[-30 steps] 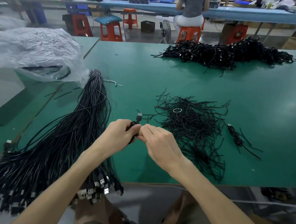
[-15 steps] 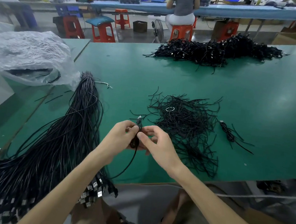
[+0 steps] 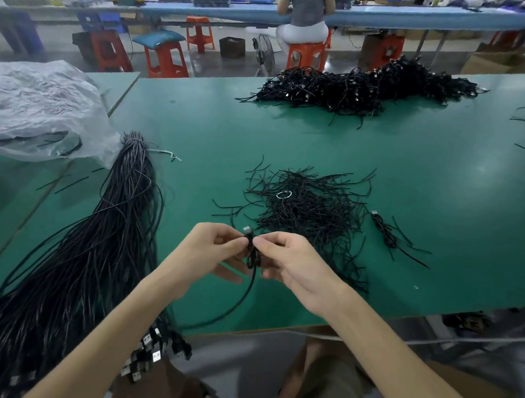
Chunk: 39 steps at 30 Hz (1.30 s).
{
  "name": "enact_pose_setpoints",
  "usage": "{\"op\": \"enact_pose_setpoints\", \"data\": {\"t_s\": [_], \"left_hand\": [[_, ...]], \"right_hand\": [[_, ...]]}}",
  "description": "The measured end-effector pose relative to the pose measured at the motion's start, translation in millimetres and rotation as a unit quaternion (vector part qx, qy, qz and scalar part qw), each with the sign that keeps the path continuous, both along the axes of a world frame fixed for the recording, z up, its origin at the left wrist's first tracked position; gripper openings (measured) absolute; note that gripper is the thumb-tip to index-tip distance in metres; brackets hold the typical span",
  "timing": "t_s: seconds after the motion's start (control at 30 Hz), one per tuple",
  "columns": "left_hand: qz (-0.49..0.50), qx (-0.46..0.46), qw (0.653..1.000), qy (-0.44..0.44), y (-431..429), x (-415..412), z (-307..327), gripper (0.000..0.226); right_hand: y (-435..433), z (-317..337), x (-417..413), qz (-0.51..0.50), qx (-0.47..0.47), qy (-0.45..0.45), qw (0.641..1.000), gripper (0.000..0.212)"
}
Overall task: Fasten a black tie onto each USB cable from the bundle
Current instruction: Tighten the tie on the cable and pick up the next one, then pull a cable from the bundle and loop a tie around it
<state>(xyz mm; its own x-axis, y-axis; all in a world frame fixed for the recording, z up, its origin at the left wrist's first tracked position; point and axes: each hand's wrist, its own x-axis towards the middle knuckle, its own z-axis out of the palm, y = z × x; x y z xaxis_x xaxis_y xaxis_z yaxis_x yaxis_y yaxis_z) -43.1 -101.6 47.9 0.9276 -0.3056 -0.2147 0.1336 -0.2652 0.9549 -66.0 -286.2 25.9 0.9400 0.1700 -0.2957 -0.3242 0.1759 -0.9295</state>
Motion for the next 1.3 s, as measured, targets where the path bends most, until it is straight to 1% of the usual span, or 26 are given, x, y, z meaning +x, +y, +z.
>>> {"op": "enact_pose_setpoints", "data": {"t_s": [0.1, 0.13, 0.17, 0.2, 0.23, 0.27, 0.3, 0.33, 0.4, 0.5, 0.57, 0.73, 0.8, 0.93, 1.03, 1.13, 1.2, 1.27, 1.3], "left_hand": [[0.016, 0.055, 0.998, 0.0, 6.1, 6.7, -6.3, 0.017], [0.028, 0.105, 0.994, -0.021, 12.6, 9.9, -8.7, 0.019], [0.041, 0.182, 0.981, -0.055, 21.6, 13.7, -11.6, 0.02], [0.058, 0.278, 0.954, -0.095, 33.1, 17.5, -14.3, 0.021], [0.083, 0.373, 0.915, -0.131, 45.4, 21.2, -17.0, 0.022], [0.113, 0.448, 0.874, -0.15, 57.7, 24.5, -19.4, 0.023], [0.141, 0.497, 0.843, -0.151, 69.2, 27.6, -21.7, 0.026], [0.163, 0.53, 0.82, -0.138, 79.6, 30.2, -23.5, 0.03], [0.177, 0.574, 0.795, -0.088, 93.6, 33.6, -26.8, 0.043], [0.14, 0.606, 0.783, -0.025, 102.9, 33.8, -37.0, 0.054], [0.118, 0.618, 0.777, -0.003, 104.6, 31.4, -42.9, 0.054], [0.125, 0.623, 0.772, -0.017, 112.6, 34.1, -46.6, 0.033], [0.138, 0.624, 0.769, -0.015, 115.5, 34.9, -44.1, 0.036], [0.157, 0.631, 0.759, 0.018, 121.3, 36.4, -44.8, 0.045], [0.149, 0.624, 0.767, 0.018, 127.5, 38.4, -49.3, 0.032], [0.164, 0.607, 0.778, 0.006, 134.0, 41.1, -50.4, 0.037], [0.17, 0.589, 0.79, -0.009, 137.6, 39.9, -48.4, 0.038], [0.177, 0.575, 0.798, -0.043, 138.0, 39.0, -42.2, 0.034], [0.182, 0.566, 0.802, -0.06, 136.4, 39.4, -37.3, 0.032]], "right_hand": [[-15.0, 5.6, 6.2, -0.008, 0.012, 0.005, 1.0, 0.023], [-25.6, 9.4, 10.8, -0.019, -0.002, -0.001, 1.0, 0.022], [-37.9, 13.3, 17.0, -0.036, -0.045, -0.017, 0.998, 0.019], [-52.2, 16.5, 24.8, -0.059, -0.127, -0.042, 0.989, 0.017], [-67.9, 18.1, 33.8, -0.087, -0.239, -0.072, 0.965, 0.016], [-83.3, 19.0, 43.0, -0.112, -0.35, -0.097, 0.925, 0.015], [-97.9, 17.7, 52.3, -0.131, -0.437, -0.11, 0.883, 0.017], [-111.7, 14.3, 61.0, -0.144, -0.49, -0.108, 0.853, 0.019], [-134.5, 5.4, 75.6, -0.163, -0.547, -0.086, 0.816, 0.02], [-154.0, -6.8, 87.2, -0.172, -0.606, -0.067, 0.773, 0.018], [-160.5, -15.9, 89.4, -0.17, -0.63, -0.06, 0.755, 0.018], [-171.5, -40.2, 85.1, -0.175, -0.646, -0.056, 0.741, 0.019], [-175.8, -42.4, 83.4, -0.189, -0.642, -0.064, 0.74, 0.02], [-188.2, -41.1, 81.9, -0.205, -0.656, -0.068, 0.723, 0.021], [-191.9, -46.2, 80.6, -0.201, -0.651, -0.065, 0.729, 0.023], [-189.8, -52.7, 78.6, -0.213, -0.64, -0.065, 0.736, 0.028], [-185.4, -54.9, 75.6, -0.223, -0.656, -0.072, 0.718, 0.035], [-175.7, -53.5, 72.5, -0.227, -0.68, -0.105, 0.69, 0.038], [-167.5, -51.3, 70.6, -0.219, -0.684, -0.129, 0.684, 0.038]]}}
